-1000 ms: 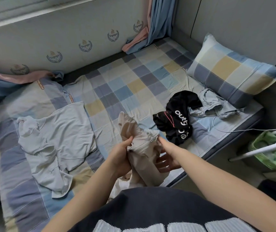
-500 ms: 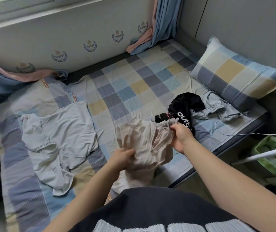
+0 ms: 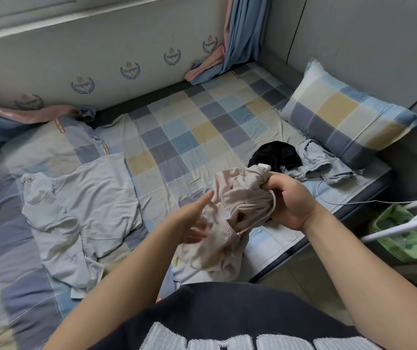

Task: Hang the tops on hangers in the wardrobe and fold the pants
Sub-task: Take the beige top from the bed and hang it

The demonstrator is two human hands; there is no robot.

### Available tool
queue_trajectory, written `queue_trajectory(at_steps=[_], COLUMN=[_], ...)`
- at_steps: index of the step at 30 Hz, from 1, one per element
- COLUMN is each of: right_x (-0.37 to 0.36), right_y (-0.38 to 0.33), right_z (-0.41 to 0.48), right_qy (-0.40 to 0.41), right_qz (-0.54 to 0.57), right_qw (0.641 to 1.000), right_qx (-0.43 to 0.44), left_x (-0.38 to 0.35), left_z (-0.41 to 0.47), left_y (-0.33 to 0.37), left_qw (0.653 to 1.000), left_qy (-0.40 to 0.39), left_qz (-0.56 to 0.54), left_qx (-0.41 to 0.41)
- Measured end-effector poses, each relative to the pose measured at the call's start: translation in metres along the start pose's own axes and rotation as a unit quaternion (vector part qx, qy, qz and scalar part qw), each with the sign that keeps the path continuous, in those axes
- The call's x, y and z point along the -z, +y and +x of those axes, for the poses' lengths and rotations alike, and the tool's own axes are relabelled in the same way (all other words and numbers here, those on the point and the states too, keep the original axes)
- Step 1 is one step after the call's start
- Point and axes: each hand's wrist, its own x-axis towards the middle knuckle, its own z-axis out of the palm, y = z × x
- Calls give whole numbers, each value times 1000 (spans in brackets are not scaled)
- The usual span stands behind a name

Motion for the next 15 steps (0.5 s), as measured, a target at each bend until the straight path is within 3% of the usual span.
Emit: queue_trajectory(at_steps=[2,4,8,11,15], right_x=[1,3,18,36,50], right_y=[1,1,10,27,67], right_z=[-9,-19,-38,-48,-63], right_qy=[-3,11,58,150,298], right_qz=[-7,-7,-20,-43,-92], right_qw=[1000,999,995,984,948], right_qx=[8,33,77,86,61], left_x=[-6,-17,-33,-22,10], left_z=[5,10,12,14,10], left_y=[-2,-6,-21,-37,-64], left_qw=[993,987,986,960,902], left_qy=[-87,-129,-101,-98,-136], left_qz=[-12,-18,-131,-261,-410], left_qx=[73,90,30,-1,-21])
